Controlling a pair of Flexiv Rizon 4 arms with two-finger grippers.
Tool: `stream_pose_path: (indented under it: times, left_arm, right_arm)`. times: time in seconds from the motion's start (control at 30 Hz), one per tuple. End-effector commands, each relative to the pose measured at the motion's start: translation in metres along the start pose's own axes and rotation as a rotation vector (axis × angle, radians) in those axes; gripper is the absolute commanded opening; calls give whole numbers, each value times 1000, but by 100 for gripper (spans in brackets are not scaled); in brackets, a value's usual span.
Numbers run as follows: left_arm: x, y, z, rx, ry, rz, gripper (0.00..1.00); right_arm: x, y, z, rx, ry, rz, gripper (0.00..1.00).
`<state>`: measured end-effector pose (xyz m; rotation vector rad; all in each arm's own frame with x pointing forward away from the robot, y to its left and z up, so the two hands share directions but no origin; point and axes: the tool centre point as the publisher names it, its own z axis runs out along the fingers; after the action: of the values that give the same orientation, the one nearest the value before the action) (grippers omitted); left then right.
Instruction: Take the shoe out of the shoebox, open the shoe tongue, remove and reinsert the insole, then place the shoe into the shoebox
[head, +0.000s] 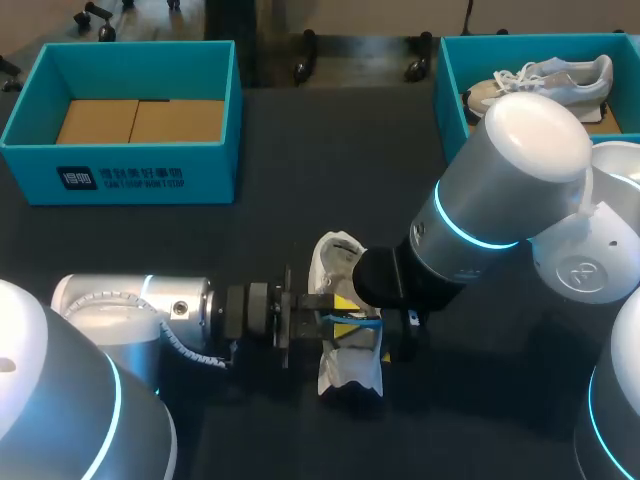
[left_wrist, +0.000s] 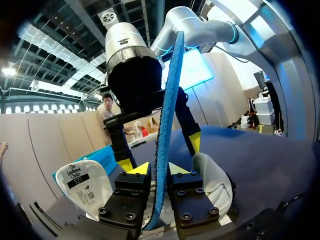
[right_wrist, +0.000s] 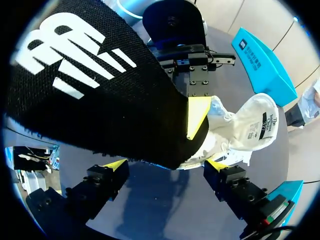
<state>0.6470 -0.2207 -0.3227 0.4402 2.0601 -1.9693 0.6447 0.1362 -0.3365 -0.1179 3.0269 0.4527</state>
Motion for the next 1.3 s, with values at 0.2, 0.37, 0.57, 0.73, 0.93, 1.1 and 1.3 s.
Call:
stream_pose_path:
  times: [0.2,0.37,0.57,0.73,0.93,1.1,1.3]
  left_arm:
    - [4,-12,-4,-29,-8,7,23]
    - [7,-16,-3,-41,-5,9,24]
    - [9,-21,-1,-55,-3,14,23]
    - [10,-22,0,-72,-4,11,23]
    - [13,-24,1,-99,-11,20,23]
    - [16,-25,4,-126,-12,49,23]
    - [21,-26,6,-154,-10,78,18]
  right_arm:
    - [1,0,2,-1,-2,0,100]
    - [1,0,2,-1,-2,0,100]
    - [0,-6,3,8,2,1,100]
    - [1,-15,7,19,12,11,100]
    - [1,-20,9,25,26,19,100]
    - [-1,-22,11,30,33,19,100]
    - [-1,-24,12,33,37,27,100]
